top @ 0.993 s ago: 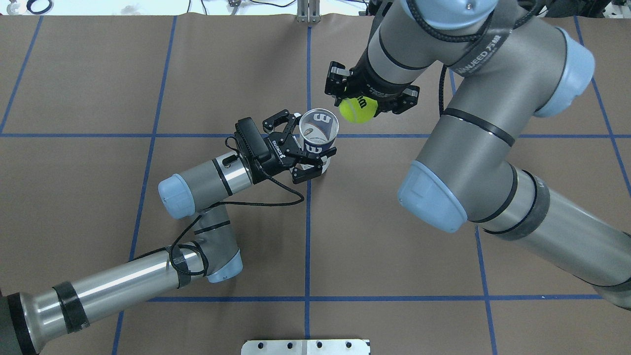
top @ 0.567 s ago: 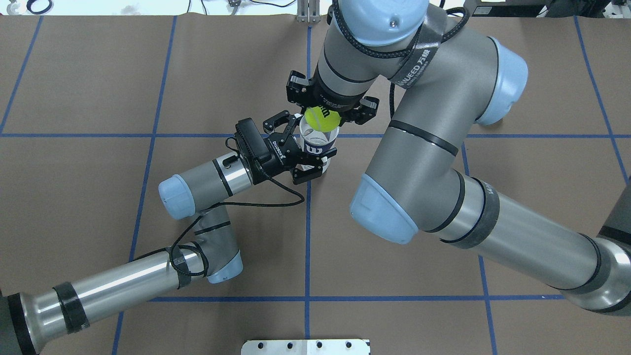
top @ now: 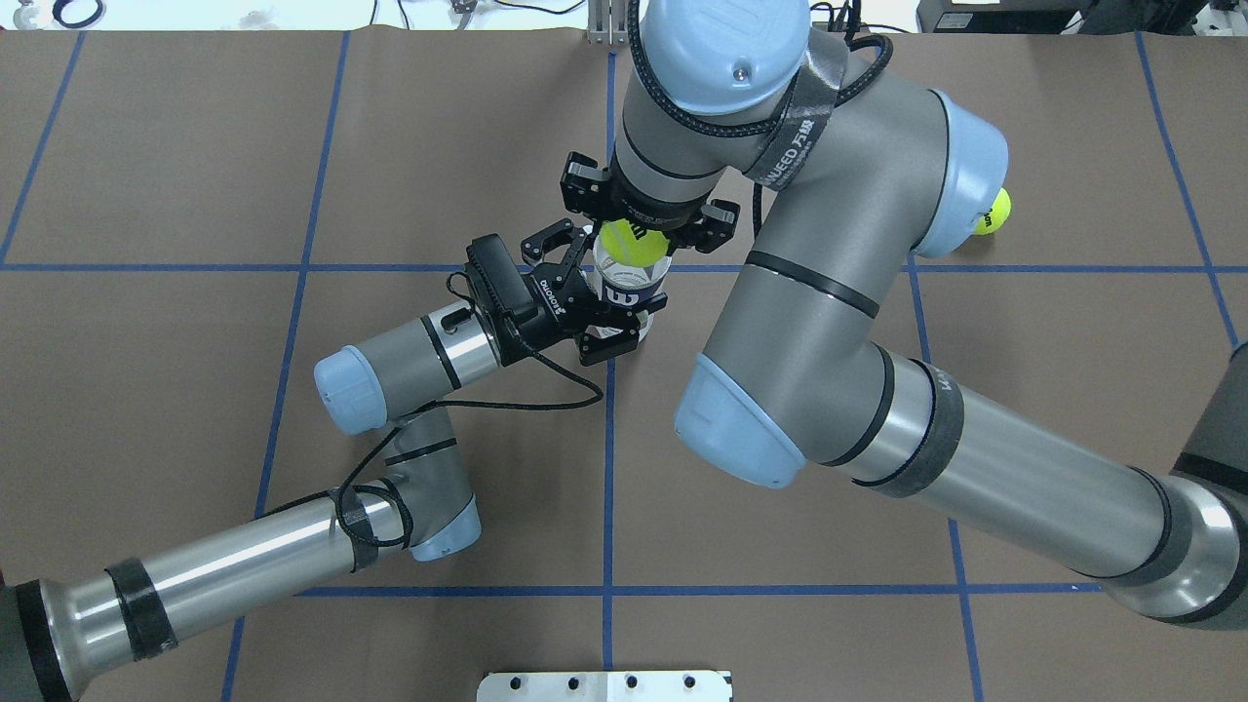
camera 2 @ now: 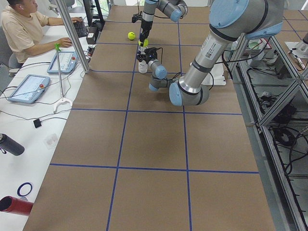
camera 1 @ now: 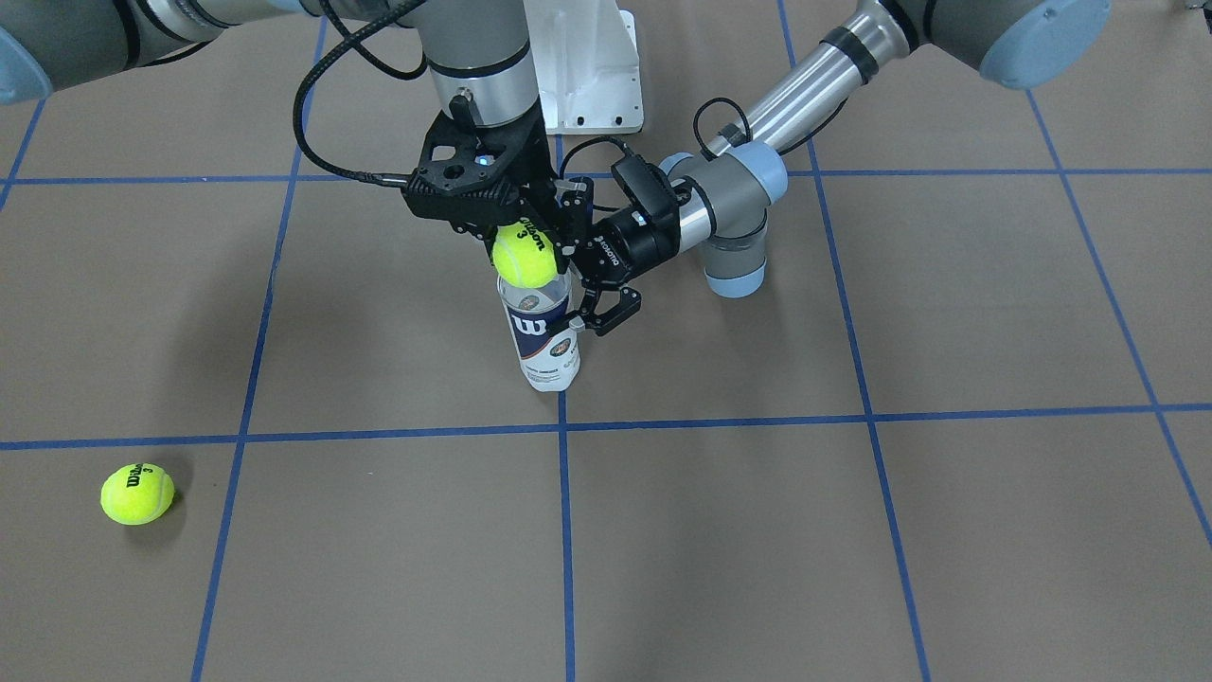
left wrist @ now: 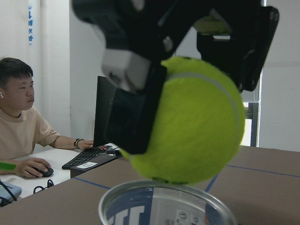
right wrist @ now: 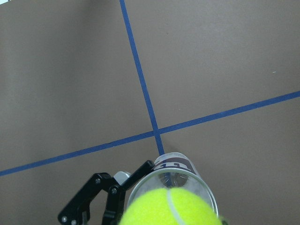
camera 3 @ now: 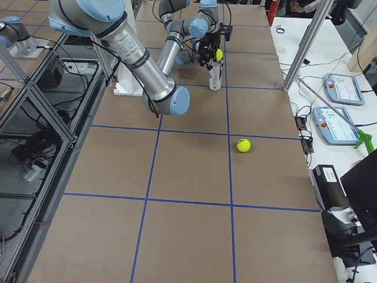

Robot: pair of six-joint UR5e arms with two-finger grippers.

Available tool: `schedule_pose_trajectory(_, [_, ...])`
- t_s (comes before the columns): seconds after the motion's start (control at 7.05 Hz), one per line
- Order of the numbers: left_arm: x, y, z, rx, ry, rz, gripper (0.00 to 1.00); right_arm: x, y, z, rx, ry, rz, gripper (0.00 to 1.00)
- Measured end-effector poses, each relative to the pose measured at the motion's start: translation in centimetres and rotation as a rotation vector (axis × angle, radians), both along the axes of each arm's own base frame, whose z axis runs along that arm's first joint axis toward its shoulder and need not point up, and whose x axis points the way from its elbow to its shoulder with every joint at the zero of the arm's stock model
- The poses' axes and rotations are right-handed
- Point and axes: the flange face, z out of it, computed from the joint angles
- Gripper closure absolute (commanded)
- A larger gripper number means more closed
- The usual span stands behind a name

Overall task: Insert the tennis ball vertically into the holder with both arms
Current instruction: 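Lower the ball into the can and open the right gripper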

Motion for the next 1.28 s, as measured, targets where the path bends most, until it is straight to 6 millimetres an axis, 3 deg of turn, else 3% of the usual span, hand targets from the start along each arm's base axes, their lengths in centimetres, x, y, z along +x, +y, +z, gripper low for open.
schedule_pose_trajectory(0.85, [-0.1, -0.1, 0.0, 0.001, 0.001, 0.000, 0.02, 0.7, -0.5, -0.1, 0.030, 0.004, -0.021, 0.01])
schedule_pose_trajectory(1.28, [-0.4, -0.4, 0.0, 0.001, 0.001, -0.007, 0.01, 5.2, -4.1, 1.4, 0.061, 0.009, -0.077, 0.01])
